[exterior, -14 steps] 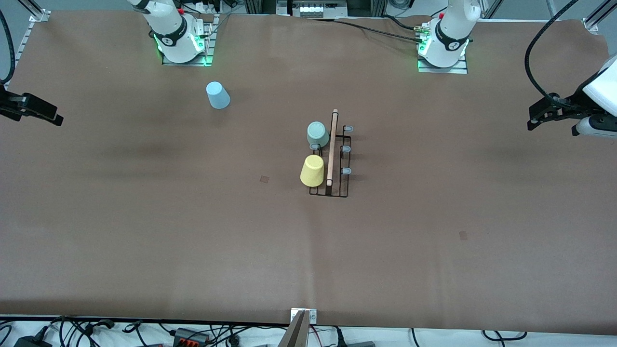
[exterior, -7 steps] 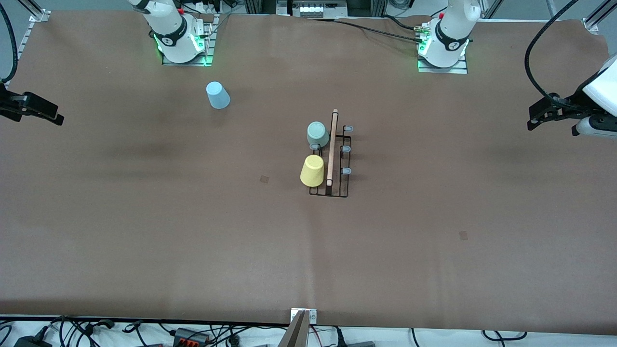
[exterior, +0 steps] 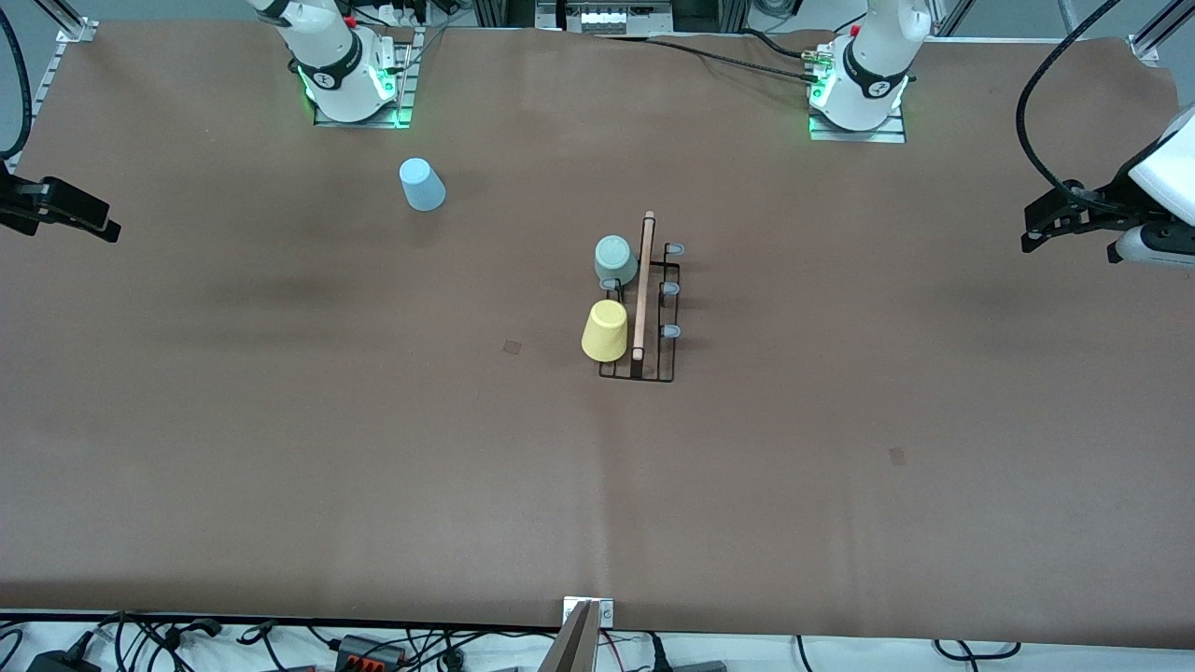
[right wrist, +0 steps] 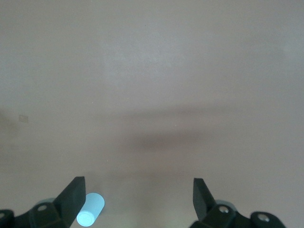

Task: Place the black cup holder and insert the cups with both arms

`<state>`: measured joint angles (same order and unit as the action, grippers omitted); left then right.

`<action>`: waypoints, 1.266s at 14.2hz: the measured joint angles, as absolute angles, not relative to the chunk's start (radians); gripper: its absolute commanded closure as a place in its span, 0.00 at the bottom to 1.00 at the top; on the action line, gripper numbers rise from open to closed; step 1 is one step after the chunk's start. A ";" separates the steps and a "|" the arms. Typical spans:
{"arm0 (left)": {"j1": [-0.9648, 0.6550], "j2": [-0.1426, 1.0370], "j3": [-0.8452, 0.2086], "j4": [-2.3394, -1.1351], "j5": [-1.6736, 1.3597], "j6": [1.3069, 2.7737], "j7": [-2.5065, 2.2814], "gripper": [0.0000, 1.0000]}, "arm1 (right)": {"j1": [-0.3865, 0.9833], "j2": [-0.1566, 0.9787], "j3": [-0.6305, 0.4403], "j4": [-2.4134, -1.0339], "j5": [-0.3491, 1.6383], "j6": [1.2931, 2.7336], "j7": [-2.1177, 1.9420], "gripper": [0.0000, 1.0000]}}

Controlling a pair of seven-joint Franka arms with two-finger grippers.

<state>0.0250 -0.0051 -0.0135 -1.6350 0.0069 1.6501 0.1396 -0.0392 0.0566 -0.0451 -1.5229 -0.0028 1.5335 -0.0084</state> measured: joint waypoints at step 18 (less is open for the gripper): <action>0.025 -0.005 -0.014 -1.635 0.007 1.650 0.140 0.00 | -0.075 0.057 0.016 -1.523 -0.003 1.533 -0.015 0.00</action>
<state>0.0251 -0.0051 -0.0135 -1.6350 0.0069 1.6501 0.1396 -0.0749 0.0566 0.0162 -1.5229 -0.0034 1.5333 -0.0147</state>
